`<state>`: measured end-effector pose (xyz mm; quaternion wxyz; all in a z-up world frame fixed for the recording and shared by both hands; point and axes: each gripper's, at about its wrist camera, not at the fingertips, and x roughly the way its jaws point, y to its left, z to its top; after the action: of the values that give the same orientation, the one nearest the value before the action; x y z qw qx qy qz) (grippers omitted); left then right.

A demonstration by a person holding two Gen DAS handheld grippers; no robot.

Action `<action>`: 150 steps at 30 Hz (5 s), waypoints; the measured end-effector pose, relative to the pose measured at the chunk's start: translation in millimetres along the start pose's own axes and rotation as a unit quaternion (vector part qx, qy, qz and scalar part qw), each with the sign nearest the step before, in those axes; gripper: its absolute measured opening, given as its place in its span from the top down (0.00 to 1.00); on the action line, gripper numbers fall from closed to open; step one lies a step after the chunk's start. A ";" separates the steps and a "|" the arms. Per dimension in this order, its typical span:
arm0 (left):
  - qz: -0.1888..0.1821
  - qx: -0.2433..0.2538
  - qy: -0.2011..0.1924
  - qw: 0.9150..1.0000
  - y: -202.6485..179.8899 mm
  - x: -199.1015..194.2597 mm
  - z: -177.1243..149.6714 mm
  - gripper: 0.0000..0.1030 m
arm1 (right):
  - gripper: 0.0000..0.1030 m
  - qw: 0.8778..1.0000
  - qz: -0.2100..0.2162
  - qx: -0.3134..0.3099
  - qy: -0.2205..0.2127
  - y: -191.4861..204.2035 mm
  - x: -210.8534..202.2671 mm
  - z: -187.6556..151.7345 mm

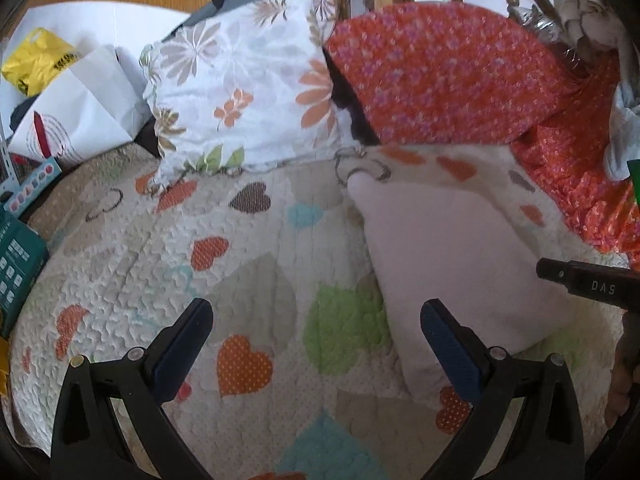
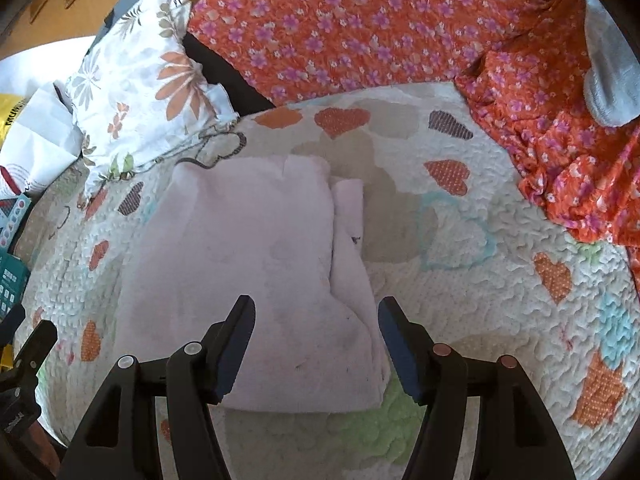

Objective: Fold small clothes

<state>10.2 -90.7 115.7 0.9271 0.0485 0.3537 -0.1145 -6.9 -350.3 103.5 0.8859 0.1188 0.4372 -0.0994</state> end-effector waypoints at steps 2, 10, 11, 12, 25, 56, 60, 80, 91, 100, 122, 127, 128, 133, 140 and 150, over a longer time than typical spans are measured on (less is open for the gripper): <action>-0.004 -0.003 0.012 1.000 1.0 4.7 -1.2 0.00 | 0.33 1.000 0.002 0.001 0.005 -0.3 4.2 -0.6; 0.017 0.011 0.057 0.998 -6.0 22.9 -8.2 0.00 | 0.33 1.000 0.000 0.000 -0.006 2.6 -2.2 -4.1; 0.020 0.014 0.062 0.998 -7.5 24.8 -10.3 0.00 | 0.33 1.000 -0.002 -0.003 -0.005 4.0 -1.9 -5.1; 0.021 0.017 0.065 0.997 -8.7 26.2 -11.8 0.00 | 0.33 1.000 -0.003 -0.007 -0.005 5.5 -2.1 -6.0; 0.003 0.034 0.096 0.995 -21.3 33.4 -24.8 0.00 | 0.30 0.996 -0.053 -0.069 -0.015 24.0 -6.5 -14.2; -0.023 0.006 0.141 0.990 -15.0 47.3 -31.0 0.00 | 0.28 0.995 -0.060 -0.077 0.003 26.6 -0.6 -21.1; -0.025 0.006 0.143 0.989 -14.1 48.0 -32.1 0.00 | 0.28 0.995 -0.060 -0.077 0.004 26.7 -0.5 -21.3; -0.029 -0.001 0.157 0.987 -10.0 55.3 -31.6 0.00 | 0.43 1.000 0.008 -0.024 -0.003 4.7 41.6 38.9; -0.041 -0.019 0.170 0.984 -0.7 60.2 -31.0 0.00 | 0.33 0.996 -0.084 -0.005 -0.038 -6.6 46.5 48.1; -0.035 -0.019 0.162 0.986 2.3 55.4 -29.0 0.00 | 0.32 0.990 -0.061 -0.129 0.008 55.0 68.4 15.6; -0.026 -0.036 0.043 0.998 -8.5 -39.1 -50.8 0.00 | 0.28 0.997 -0.054 0.045 -0.018 -16.7 -58.3 -70.1; -0.023 -0.021 0.075 0.997 -16.2 -23.9 -64.8 0.00 | 0.28 0.998 -0.064 0.018 -0.014 -10.0 -53.6 -75.2; -0.022 -0.018 0.084 0.996 -17.0 -19.2 -67.9 0.00 | 0.28 0.998 -0.063 0.014 -0.013 -7.3 -52.8 -76.7; -0.024 -0.015 0.124 0.992 -17.6 -0.3 -80.6 0.00 | 0.27 0.998 -0.065 -0.026 -0.006 11.6 -43.8 -81.3; -0.024 -0.019 0.189 0.982 -12.5 30.1 -100.6 0.00 | 0.25 0.996 -0.072 -0.056 -0.002 23.3 -36.1 -82.1; -0.025 -0.014 0.188 0.982 -13.0 31.5 -103.1 0.00 | 0.25 0.997 -0.058 -0.036 0.030 18.1 -19.6 -83.1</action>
<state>-36.6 -91.3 17.8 0.8412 0.0475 0.5246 -0.1220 -76.0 -307.0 72.4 0.8687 0.0644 0.4733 -0.1309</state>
